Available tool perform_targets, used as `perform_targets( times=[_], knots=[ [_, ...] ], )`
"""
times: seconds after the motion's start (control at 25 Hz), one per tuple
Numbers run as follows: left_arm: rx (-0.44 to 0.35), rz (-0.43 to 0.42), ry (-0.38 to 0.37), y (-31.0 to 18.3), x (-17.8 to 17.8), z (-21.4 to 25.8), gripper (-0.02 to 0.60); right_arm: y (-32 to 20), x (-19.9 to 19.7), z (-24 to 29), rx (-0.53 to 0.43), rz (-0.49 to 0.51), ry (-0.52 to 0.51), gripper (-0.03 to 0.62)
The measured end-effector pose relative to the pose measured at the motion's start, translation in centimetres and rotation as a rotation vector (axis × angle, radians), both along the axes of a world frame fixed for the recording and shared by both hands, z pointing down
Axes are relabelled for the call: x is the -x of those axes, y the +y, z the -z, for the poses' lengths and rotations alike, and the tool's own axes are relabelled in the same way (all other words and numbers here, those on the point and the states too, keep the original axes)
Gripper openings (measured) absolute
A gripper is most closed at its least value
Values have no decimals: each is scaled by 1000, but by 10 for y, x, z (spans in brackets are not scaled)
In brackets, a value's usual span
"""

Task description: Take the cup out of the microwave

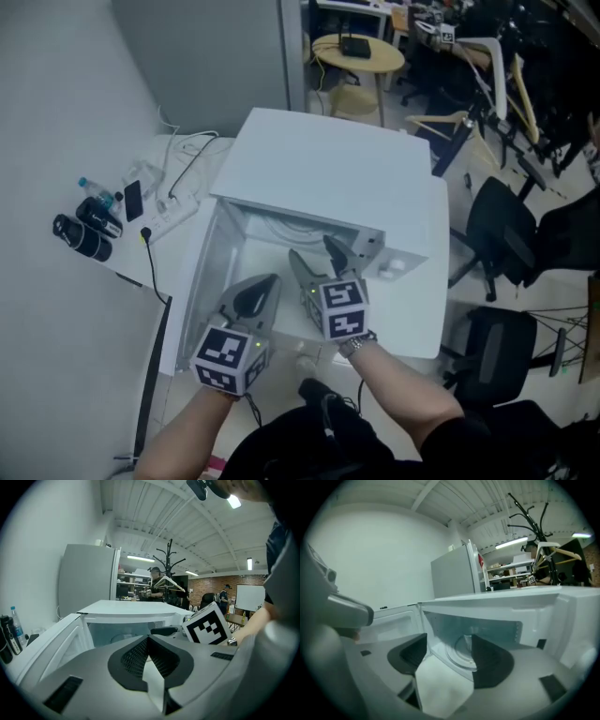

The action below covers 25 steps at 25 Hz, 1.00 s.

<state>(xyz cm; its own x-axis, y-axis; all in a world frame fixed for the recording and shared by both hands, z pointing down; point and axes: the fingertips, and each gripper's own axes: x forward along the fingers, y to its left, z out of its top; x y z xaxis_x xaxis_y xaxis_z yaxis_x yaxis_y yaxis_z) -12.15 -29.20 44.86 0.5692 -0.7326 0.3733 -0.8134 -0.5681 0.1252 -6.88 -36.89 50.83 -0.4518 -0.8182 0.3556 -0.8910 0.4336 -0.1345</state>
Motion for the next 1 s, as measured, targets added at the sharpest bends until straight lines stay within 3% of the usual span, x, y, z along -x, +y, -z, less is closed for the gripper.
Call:
perform_targets(
  times=[0.4, 0.6, 0.84, 1.0],
  knots=[
    [49, 16, -15, -42, 6, -23, -5, -65, 0, -57, 49, -66, 61, 387],
    [21, 35, -15, -59, 12, -27, -5, -91, 1, -76, 57, -88, 89, 403],
    [56, 33, -20, -64, 16, -33, -5, -115, 2, -86, 25, -103, 125, 423],
    [32, 45, -3, -71, 20, -36, -5, -125, 3, -91, 20, -98, 150, 430]
  ],
)
